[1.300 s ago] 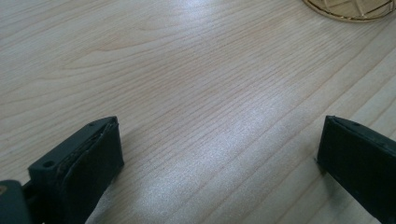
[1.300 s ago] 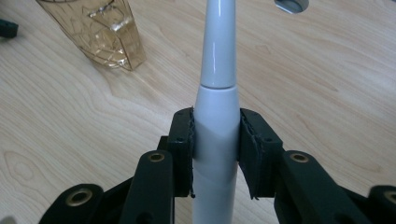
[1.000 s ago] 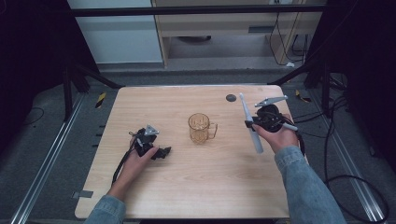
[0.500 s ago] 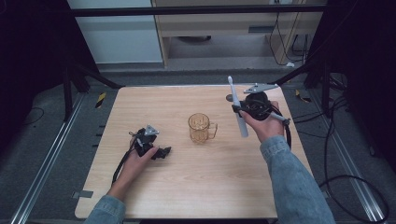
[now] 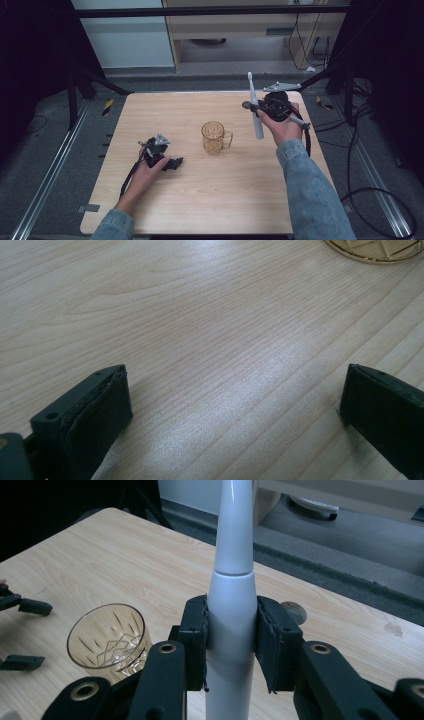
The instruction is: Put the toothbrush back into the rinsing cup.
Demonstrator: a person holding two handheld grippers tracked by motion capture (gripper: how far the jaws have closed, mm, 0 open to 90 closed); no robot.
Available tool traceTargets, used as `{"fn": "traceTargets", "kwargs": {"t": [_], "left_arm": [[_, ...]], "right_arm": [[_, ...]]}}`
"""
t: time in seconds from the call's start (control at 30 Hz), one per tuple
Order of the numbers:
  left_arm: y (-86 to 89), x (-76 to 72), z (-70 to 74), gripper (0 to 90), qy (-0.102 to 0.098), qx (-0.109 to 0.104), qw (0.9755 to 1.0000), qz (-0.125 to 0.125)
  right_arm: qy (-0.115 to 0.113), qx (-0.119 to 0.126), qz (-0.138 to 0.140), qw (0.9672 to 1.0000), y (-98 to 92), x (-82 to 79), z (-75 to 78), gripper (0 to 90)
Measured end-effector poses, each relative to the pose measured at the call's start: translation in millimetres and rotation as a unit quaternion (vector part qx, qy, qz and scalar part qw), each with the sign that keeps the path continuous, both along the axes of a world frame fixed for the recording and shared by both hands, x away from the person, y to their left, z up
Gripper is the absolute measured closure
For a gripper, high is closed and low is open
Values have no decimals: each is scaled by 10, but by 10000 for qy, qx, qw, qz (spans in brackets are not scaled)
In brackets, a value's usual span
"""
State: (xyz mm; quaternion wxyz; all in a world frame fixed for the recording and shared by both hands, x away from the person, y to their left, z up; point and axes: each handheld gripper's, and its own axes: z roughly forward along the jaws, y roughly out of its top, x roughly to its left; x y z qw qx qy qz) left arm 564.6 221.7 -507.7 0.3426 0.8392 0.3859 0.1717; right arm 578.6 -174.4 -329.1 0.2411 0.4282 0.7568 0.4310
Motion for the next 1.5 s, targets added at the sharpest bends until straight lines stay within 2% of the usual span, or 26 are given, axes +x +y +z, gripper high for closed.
{"fn": "traceTargets", "kwargs": {"t": [0.67, 1.3, 1.5], "left_arm": [[-4, -1, -2, 0, -4, -28, 10000, 18], [-3, 0, -2, 0, -10, -22, 10000, 10], [-2, 0, -2, 0, -11, -21, 10000, 9]], "right_arm": [[-209, 167, -114, 9996, 249, 146, 83, 673], [-517, 259, -147, 9982, 435, 244, 273, 673], [-609, 375, -151, 9973, 477, 246, 304, 673]]}}
